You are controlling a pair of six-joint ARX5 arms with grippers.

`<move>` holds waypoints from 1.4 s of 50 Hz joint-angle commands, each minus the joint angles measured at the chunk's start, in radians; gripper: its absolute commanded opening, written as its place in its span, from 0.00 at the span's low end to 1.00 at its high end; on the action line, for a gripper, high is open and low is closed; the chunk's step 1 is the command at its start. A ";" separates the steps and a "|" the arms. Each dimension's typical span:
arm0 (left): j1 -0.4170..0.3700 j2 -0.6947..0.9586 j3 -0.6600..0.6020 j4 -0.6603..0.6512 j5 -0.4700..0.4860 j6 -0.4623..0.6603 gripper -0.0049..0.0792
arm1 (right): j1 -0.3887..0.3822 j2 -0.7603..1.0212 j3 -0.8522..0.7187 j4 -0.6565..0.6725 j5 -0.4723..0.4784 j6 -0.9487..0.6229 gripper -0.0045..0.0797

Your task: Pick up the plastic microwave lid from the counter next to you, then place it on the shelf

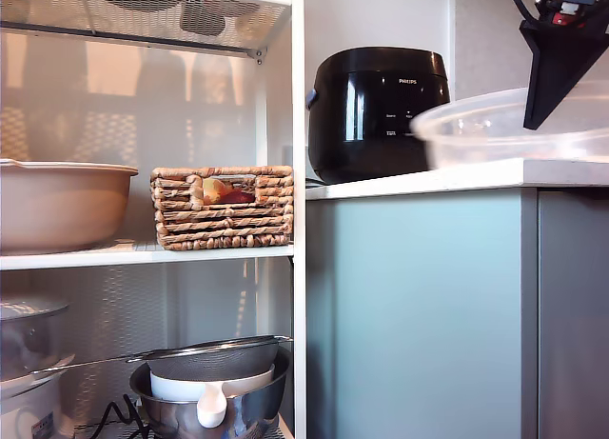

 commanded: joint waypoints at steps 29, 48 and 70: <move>-0.002 -0.009 -0.001 0.014 -0.003 -0.119 0.03 | 0.263 -0.021 0.003 -0.068 0.238 0.039 0.04; -0.002 -0.009 -0.001 0.014 -0.012 -0.146 0.03 | 0.334 -0.050 0.003 -0.039 0.416 0.039 0.04; -0.002 -0.009 0.000 -0.021 -0.026 -0.389 0.03 | 0.491 -0.092 0.003 -0.057 0.530 0.042 0.04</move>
